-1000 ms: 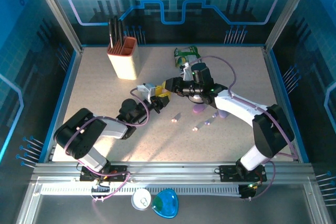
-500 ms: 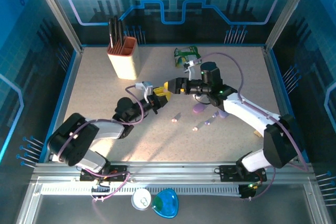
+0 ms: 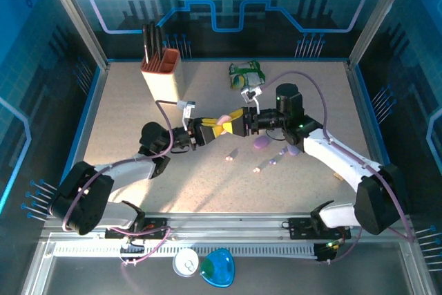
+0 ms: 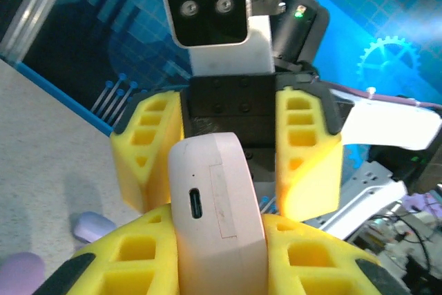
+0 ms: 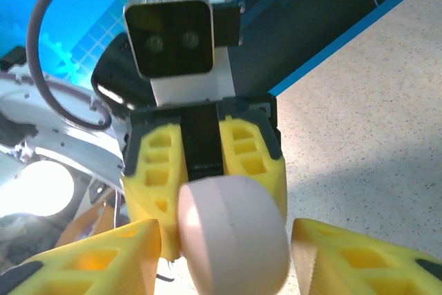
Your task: Insert wireless bluetooth earbuds into charging case
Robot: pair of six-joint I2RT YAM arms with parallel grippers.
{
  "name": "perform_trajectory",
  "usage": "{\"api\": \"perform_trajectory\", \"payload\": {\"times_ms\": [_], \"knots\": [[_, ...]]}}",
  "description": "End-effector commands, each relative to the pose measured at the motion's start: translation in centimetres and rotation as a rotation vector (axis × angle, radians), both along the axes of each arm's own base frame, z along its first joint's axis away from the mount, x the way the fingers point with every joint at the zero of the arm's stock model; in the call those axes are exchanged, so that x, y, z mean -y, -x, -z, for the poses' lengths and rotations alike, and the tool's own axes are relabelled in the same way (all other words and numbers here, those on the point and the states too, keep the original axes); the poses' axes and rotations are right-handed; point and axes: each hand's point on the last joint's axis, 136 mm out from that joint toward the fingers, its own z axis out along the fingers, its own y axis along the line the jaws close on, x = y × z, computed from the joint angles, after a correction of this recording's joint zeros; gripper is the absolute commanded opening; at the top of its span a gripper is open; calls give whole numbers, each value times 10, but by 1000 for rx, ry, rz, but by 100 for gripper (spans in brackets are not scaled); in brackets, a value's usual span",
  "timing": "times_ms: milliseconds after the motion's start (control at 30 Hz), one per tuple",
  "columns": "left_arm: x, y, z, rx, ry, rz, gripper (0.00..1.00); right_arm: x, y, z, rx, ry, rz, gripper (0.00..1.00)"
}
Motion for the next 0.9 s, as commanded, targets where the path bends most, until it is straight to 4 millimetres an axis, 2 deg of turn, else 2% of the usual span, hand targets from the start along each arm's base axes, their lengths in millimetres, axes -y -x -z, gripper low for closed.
{"api": "perform_trajectory", "payload": {"times_ms": [0, 133, 167, 267, 333, 400, 467, 533, 667, 700, 867], "knots": [[1, 9, -17, 7, 33, 80, 0, 3, 8, -14, 50, -48, -42, 45], [0, 7, -18, 32, 42, 63, 0, 4, 8, -16, 48, -51, -29, 30], [-1, 6, -17, 42, 42, 52, 3, 4, 7, -17, 45, -54, -22, 27], [-6, 2, -15, 96, 48, -11, 21, 5, 3, -19, 27, -57, 16, 20], [-11, -4, -15, 146, 46, -82, 39, 6, -3, -19, -1, -55, 54, 16], [-17, -8, -15, 216, 35, -162, 59, 8, -13, -18, -52, -62, 124, 16], [-22, -12, -14, 308, 9, -242, 74, 10, -25, -12, -133, -63, 198, 15], [-28, -18, -10, 402, -32, -343, 83, 11, -34, -7, -219, -62, 258, 11], [-28, -27, 6, 615, -168, -481, 87, 13, -47, -2, -387, -90, 348, 12], [-26, -28, 8, 657, -193, -488, 87, 15, -46, 10, -443, -82, 367, 11], [-20, -36, 14, 736, -250, -518, 87, 14, -44, 11, -527, -107, 375, 11]]}}
